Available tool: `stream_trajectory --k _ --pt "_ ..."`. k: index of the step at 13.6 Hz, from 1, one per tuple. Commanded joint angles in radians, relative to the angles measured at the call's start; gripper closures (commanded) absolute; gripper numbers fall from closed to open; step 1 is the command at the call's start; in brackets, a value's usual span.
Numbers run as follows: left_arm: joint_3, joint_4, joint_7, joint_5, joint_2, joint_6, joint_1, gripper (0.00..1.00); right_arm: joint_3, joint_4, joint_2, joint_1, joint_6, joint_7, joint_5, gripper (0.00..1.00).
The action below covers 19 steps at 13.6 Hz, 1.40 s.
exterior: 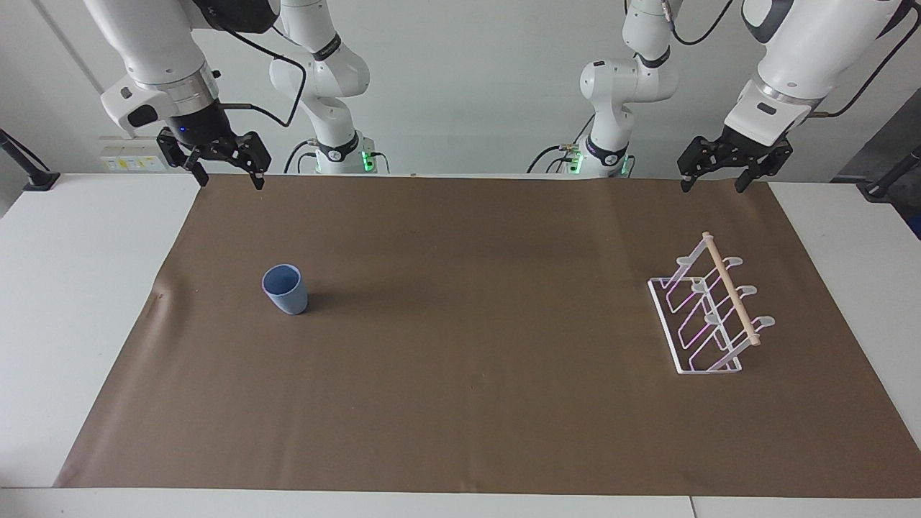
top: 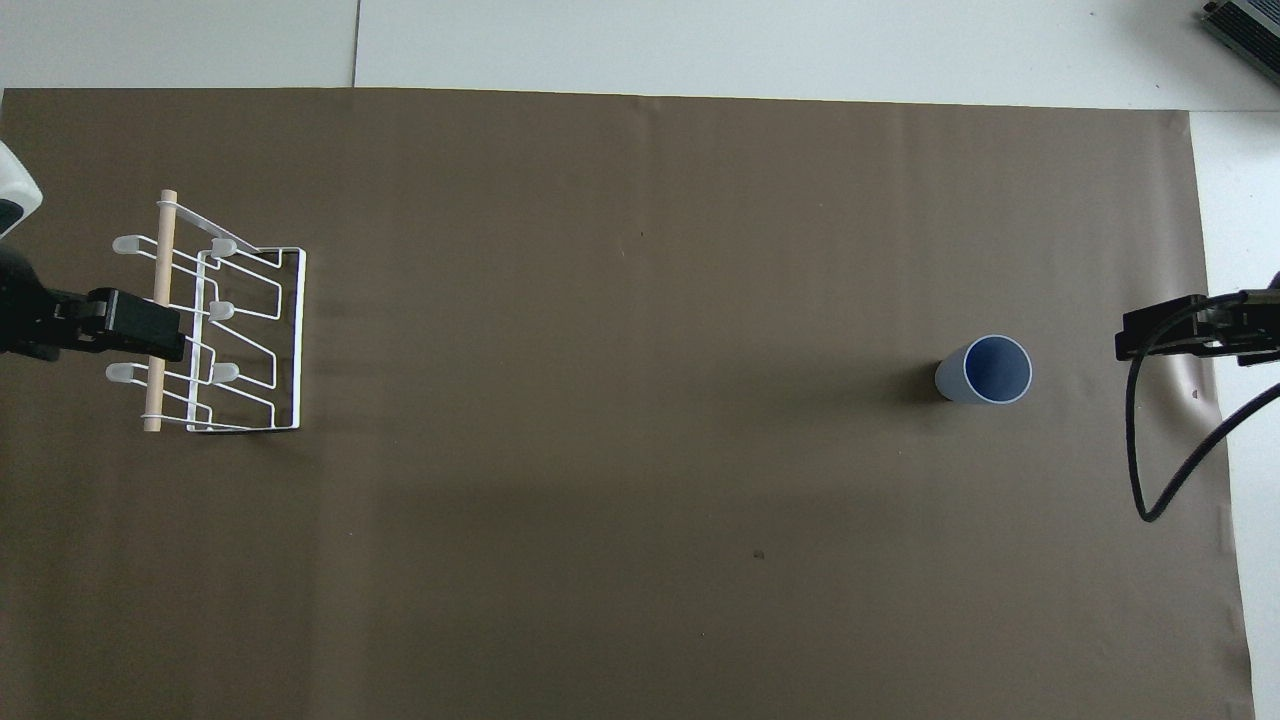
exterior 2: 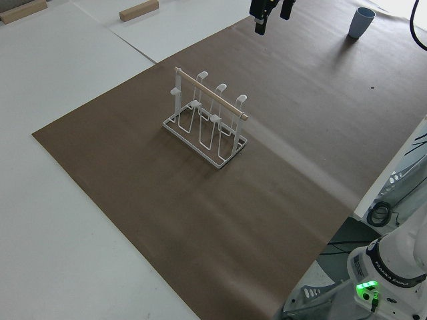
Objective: Hang cup on cup holder
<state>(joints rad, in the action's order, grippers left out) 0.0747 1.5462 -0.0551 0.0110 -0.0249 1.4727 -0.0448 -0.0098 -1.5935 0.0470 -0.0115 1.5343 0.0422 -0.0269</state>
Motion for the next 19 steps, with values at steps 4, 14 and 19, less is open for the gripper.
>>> stream_trajectory --k 4,14,19 --pt "-0.001 0.011 -0.003 -0.011 -0.017 -0.003 0.002 0.0 0.004 -0.005 0.01 -0.005 0.009 0.021 0.018 0.0" --pt "-0.001 0.014 -0.003 -0.011 -0.018 -0.005 0.002 0.0 0.004 -0.037 0.022 -0.005 0.03 0.056 0.022 0.0" --pt "-0.001 0.014 -0.003 -0.011 -0.018 -0.005 0.002 0.0 0.004 -0.124 0.04 -0.007 0.148 0.042 0.022 0.0"
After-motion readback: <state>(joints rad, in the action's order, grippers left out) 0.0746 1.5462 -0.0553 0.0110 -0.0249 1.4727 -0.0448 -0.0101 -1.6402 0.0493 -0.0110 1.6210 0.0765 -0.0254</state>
